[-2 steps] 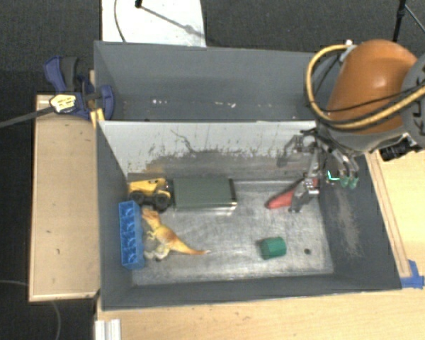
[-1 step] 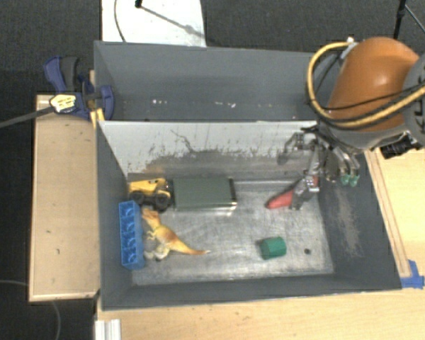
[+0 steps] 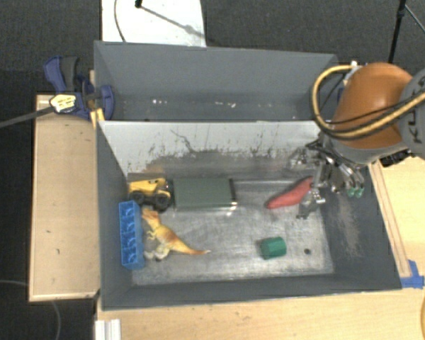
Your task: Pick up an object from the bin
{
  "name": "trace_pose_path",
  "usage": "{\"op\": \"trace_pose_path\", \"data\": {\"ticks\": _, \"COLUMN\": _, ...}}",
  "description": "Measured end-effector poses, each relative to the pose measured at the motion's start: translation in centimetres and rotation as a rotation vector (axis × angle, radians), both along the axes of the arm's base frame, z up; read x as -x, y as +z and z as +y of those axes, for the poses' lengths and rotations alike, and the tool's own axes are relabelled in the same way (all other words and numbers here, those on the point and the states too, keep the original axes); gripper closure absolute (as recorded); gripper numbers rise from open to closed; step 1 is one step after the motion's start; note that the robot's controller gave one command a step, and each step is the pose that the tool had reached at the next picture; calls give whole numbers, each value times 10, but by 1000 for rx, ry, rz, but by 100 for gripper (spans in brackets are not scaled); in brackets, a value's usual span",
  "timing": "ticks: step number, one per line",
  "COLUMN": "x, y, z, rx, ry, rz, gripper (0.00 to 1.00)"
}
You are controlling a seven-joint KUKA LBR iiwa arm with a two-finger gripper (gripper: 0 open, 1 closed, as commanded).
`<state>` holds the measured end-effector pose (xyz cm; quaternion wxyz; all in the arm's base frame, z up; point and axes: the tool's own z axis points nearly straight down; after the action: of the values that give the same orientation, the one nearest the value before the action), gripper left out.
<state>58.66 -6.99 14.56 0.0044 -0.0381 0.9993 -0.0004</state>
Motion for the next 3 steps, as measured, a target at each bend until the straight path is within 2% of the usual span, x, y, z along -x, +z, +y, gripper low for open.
{"op": "trace_pose_path", "data": {"ticks": 1, "x": 8, "y": -19, "z": -18, "rx": -1, "ry": 44, "rz": 11, "gripper": 0}}
{"op": "trace_pose_path", "data": {"ticks": 2, "x": -2, "y": -11, "z": -48, "rx": 0, "ry": 23, "rz": 0, "gripper": 0}}
{"op": "trace_pose_path", "data": {"ticks": 3, "x": -1, "y": -61, "z": -48, "rx": 1, "ry": 206, "rz": 4, "gripper": 0}}
